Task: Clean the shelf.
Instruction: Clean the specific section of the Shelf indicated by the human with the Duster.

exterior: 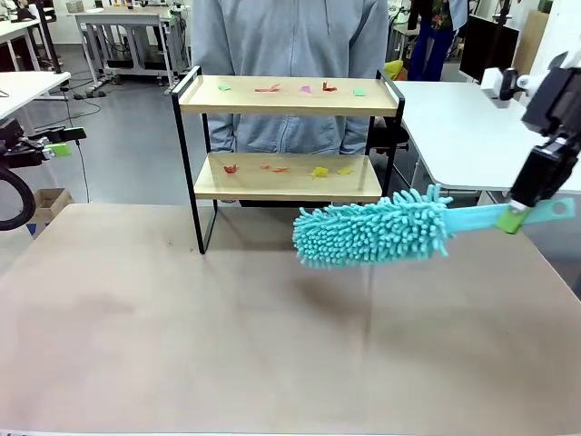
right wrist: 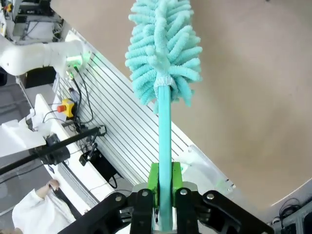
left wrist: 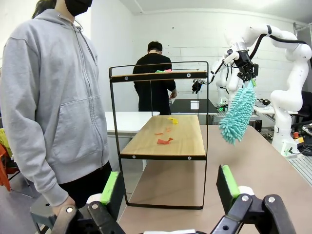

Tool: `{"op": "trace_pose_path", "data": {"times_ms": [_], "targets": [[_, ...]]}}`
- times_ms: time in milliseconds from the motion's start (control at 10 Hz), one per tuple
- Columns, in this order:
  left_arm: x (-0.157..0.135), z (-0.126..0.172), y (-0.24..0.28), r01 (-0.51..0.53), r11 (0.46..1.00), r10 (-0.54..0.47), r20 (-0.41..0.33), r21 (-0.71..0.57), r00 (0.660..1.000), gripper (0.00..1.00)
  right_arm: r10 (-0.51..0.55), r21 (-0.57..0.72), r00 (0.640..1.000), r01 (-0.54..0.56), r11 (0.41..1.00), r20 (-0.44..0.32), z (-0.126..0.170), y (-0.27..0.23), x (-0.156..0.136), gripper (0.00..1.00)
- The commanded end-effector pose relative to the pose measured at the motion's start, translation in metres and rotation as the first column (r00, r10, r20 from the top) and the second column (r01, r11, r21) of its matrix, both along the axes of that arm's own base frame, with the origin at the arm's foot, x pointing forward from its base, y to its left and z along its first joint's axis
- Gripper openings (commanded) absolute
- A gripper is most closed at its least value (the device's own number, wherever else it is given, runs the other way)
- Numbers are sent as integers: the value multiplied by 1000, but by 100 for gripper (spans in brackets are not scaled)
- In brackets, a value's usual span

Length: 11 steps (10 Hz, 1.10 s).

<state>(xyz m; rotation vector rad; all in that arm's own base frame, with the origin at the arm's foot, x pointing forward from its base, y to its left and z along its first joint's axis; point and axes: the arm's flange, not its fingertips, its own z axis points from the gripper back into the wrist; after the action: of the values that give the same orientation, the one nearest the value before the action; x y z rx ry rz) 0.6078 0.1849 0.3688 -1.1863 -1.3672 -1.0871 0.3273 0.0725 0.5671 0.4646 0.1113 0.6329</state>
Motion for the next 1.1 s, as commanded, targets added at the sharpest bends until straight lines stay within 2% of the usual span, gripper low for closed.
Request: {"op": "trace_pose_path", "data": {"times_ms": [0, 200, 300, 400, 1000], "targets": [[-2, 3, -1, 5, 1000, -5, 6, 5, 1000, 100, 52, -20, 998, -52, 998, 16, 1, -20, -12, 13], [-2, 3, -1, 5, 1000, -5, 6, 5, 1000, 100, 57, -52, 998, -57, 997, -2, -4, -30, -18, 13], [-2, 3, -1, 5, 1000, -5, 6, 5, 1000, 100, 99, -42, 995, -97, 994, 28, -8, -31, -18, 13], [-2, 3, -1, 5, 1000, -5, 6, 5, 1000, 100, 28, -47, 1000, -28, 998, -13, 0, -20, -14, 13], [-2, 3, -1, 5, 1000, -5, 6, 5, 1000, 100, 28, -47, 1000, -28, 998, -13, 0, -20, -14, 13]]}}
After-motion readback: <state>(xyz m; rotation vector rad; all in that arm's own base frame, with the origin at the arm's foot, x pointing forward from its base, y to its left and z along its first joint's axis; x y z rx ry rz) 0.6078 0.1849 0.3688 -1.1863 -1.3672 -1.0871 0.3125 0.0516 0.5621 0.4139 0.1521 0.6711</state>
